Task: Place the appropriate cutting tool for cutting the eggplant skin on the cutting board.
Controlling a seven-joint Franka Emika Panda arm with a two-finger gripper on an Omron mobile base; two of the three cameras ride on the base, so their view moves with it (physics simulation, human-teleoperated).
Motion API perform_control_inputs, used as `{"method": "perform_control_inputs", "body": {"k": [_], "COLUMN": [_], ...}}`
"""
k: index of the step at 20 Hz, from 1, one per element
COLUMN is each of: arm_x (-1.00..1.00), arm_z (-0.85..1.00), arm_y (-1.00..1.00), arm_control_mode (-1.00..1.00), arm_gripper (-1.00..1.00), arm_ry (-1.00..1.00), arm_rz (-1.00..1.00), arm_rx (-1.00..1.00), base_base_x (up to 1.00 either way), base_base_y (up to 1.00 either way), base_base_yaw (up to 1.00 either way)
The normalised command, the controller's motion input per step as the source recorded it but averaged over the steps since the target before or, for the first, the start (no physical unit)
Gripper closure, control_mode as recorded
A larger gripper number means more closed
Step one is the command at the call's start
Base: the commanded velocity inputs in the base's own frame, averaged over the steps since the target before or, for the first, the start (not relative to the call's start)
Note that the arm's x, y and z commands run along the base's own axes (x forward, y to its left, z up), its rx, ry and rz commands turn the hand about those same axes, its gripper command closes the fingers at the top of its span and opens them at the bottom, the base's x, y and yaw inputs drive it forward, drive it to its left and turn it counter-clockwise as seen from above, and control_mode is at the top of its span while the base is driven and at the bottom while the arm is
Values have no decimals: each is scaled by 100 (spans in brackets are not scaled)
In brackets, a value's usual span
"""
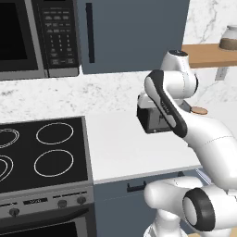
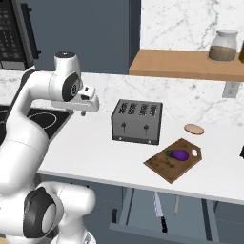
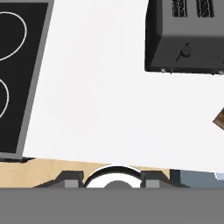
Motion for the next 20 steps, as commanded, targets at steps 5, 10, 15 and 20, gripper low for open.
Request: {"method": "perform_control_inputs", "body": {"k": [5,10,15,20], "arm_x": [-11,-65,-39,-19], "arm_z": [-12,-35,-41,-51], "arm_y": [-20,-61,-89,-100], "arm_control_mode": [-100,-100,-100,-100], "arm_gripper": [-100,-100,-100,-100], "arm_ry": [0,-2,0,12], "arm_rz": [-1,-2,-3,-4], "arm_rx": [2,1,0,0], "base_base_x": [0,0,0,0], "base_base_y": [0,0,0,0], "base_base_yaw": [0,0,0,0]}}
